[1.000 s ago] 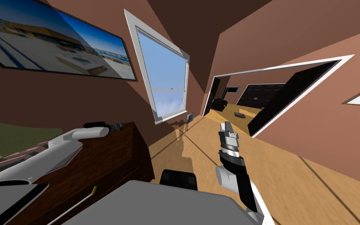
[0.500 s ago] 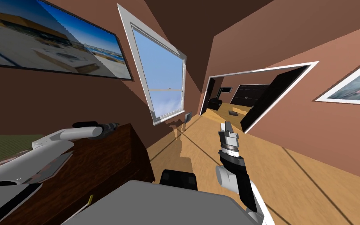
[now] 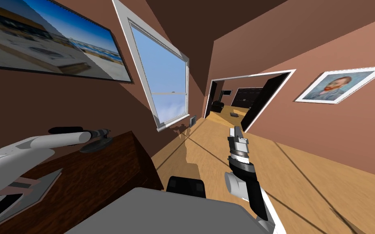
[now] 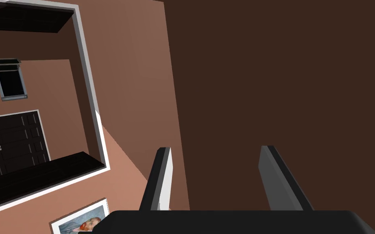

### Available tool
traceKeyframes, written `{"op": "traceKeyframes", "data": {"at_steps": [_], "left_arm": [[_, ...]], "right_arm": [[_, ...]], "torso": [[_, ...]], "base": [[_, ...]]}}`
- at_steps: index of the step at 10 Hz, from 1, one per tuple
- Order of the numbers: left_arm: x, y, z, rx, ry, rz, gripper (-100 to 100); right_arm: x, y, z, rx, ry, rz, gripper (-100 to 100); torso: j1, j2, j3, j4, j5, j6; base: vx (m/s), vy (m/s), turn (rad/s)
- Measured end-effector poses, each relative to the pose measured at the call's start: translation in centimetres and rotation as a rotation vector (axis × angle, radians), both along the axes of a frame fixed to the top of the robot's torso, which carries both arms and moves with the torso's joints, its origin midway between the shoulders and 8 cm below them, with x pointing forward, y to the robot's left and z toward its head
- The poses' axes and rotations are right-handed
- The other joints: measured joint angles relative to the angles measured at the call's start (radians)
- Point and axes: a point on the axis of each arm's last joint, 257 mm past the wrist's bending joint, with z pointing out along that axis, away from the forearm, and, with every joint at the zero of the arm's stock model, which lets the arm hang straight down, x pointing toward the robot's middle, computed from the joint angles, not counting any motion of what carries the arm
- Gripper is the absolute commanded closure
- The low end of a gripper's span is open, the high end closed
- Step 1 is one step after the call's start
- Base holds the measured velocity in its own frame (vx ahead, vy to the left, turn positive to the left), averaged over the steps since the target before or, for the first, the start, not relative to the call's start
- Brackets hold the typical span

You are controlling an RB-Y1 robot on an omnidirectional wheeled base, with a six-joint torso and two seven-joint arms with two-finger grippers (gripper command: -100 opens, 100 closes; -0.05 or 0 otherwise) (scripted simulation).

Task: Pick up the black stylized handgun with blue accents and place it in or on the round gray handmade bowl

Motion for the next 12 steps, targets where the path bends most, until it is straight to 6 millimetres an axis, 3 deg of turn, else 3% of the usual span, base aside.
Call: {"op": "traceKeyframes", "data": {"at_steps": [4,10,11,12], "left_arm": [[-3.5,2.3,0.3,0.027,0.046,0.050,100],[-7.1,4.9,0.8,0.047,0.093,0.106,100],[-7.3,5.0,0.8,0.049,0.096,0.106,-100],[-7.2,5.0,0.8,0.049,0.096,0.106,-100]], "right_arm": [[0.0,0.0,0.0,0.000,0.000,0.000,0],[0.0,0.0,0.0,0.000,0.000,0.000,0],[0.0,0.0,0.0,0.000,0.000,0.000,0],[0.0,0.0,0.0,0.000,0.000,0.000,0]], "torso": [[-0.007,-0.005,-0.003,-0.002,-0.002,0.002],[-0.008,-0.006,-0.004,-0.002,-0.002,0.001],[-0.010,-0.006,-0.004,-0.002,-0.002,0.002],[-0.011,-0.007,-0.004,-0.002,-0.003,0.002]], "base": [[-0.028,0.055,-0.079],[-0.028,0.047,-0.062],[-0.002,0.005,0.003],[0.000,0.000,0.000]]}}
